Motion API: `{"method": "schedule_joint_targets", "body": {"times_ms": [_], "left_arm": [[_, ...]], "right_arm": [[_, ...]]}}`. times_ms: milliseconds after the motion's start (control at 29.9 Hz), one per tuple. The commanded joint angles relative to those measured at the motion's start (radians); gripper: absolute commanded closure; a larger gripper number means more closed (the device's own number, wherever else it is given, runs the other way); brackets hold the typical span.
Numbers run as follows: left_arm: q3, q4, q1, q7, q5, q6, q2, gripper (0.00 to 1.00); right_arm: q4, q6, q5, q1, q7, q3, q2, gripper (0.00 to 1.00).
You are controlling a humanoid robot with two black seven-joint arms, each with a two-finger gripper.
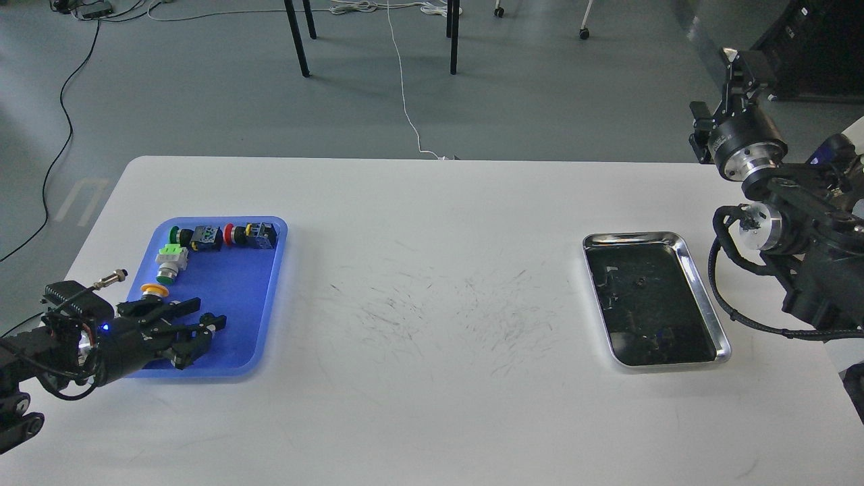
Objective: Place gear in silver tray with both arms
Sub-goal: 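Grasp a small black gear in the blue tray with the left gripper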
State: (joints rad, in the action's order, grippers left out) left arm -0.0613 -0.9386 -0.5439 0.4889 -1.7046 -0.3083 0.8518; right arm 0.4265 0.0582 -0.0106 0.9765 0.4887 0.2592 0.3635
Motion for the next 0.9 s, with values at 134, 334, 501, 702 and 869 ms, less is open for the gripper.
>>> {"method": "schedule_joint_targets", "body": {"times_ms": [134, 334, 501, 702, 869], "left_arm": [[0.003, 0.003, 0.015, 0.0, -0.007, 0.0, 0.001, 0.52], [0.003, -0.002, 0.016, 0.0, -0.009, 0.0, 0.003, 0.62], [0.003, -0.012, 0.013, 0.0, -0.007, 0.0, 0.009, 0.71], [0.001, -0.031, 0.009, 0.0, -0.004, 0.002, 0.021, 0.79], [0.0, -0.086, 0.009, 0.0, -0.004, 0.003, 0.076, 0.87]], "right_arm": [[0.0, 0.0, 0.0, -0.001, 0.0, 0.0, 0.0, 0.06], [0.0, 0.0, 0.0, -0.001, 0.0, 0.0, 0.0, 0.06], [0.0, 0.0, 0.0, -0.001, 0.0, 0.0, 0.0, 0.06], [-0.002, 0.0, 0.0, -0.002, 0.0, 0.0, 0.0, 0.06], [-0.003, 0.0, 0.006, -0.002, 0.0, 0.0, 0.0, 0.06]]}}
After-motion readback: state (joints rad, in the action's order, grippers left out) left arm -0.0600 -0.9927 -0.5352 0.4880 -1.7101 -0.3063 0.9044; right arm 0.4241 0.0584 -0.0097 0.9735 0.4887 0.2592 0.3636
